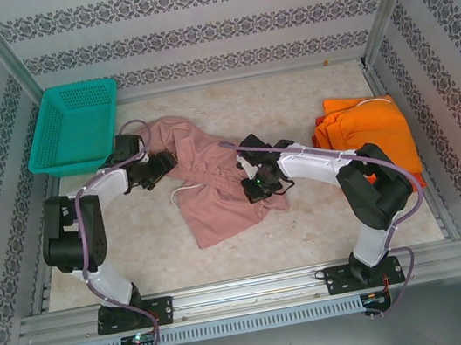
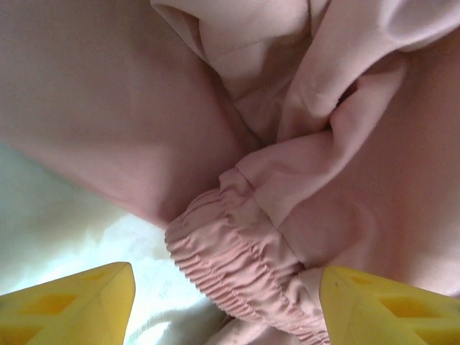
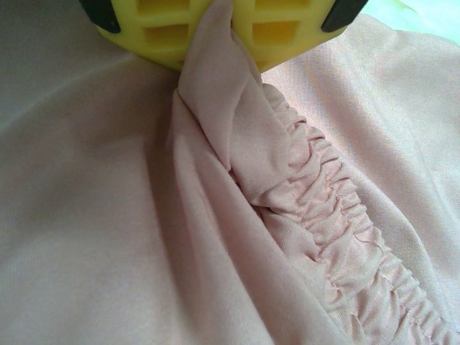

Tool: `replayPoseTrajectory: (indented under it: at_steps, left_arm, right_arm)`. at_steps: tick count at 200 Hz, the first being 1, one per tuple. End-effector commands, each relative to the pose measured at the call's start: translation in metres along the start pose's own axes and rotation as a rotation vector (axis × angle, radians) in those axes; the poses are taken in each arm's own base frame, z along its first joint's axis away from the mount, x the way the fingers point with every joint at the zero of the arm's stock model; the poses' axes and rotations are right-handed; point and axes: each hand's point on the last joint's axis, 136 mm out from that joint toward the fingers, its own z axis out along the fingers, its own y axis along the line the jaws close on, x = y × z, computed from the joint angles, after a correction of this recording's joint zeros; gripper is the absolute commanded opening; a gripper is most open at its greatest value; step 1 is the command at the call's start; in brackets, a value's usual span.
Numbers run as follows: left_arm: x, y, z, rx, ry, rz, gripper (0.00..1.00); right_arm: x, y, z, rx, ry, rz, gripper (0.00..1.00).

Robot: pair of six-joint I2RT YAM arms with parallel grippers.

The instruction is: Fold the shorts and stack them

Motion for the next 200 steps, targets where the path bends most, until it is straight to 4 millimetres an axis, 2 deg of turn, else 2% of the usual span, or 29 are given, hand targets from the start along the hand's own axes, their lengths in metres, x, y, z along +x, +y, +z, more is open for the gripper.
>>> replayPoseTrajectory:
  at_steps: [1, 27, 65, 98, 121, 130, 149, 166, 182, 200]
  left_arm:
    - [-0.007, -0.015, 0.010, 0.043, 0.006, 0.024, 0.68]
    - [-0.006, -0.017, 0.020, 0.044, 0.029, 0.021, 0.65]
    - [-0.005, -0.025, 0.029, 0.065, 0.043, 0.022, 0.55]
    - [-0.003, -0.024, 0.037, 0.066, 0.067, 0.008, 0.29]
    - [-0.014, -0.032, 0.029, 0.071, 0.029, 0.027, 0.08]
    - [-0.021, -0.038, 0.023, 0.077, 0.003, 0.039, 0.00]
    - [-0.041, -0.057, -0.001, 0.087, -0.067, 0.078, 0.00]
    - [-0.064, -0.077, -0.034, 0.097, -0.153, 0.117, 0.00]
    - [-0.084, -0.093, -0.068, 0.105, -0.231, 0.139, 0.00]
    - [-0.106, -0.109, -0.112, 0.110, -0.326, 0.158, 0.00]
  right_arm:
    - [0.002, 0.002, 0.005, -0.012, 0.012, 0.004, 0.04]
    - [0.000, 0.003, 0.004, -0.013, 0.009, 0.004, 0.04]
    - [-0.001, 0.003, 0.006, -0.014, 0.011, 0.001, 0.04]
    - [-0.001, 0.004, 0.007, -0.019, 0.016, 0.001, 0.04]
    - [-0.002, 0.005, 0.006, -0.022, 0.012, -0.002, 0.04]
    - [-0.002, 0.006, 0.005, -0.028, 0.010, -0.004, 0.03]
    - [-0.005, 0.013, -0.001, -0.057, -0.008, -0.012, 0.03]
    - [-0.009, 0.024, -0.011, -0.107, -0.036, -0.010, 0.02]
    - [-0.017, 0.043, -0.022, -0.174, -0.073, -0.009, 0.01]
    - [-0.025, 0.079, -0.035, -0.264, -0.099, -0.031, 0.00]
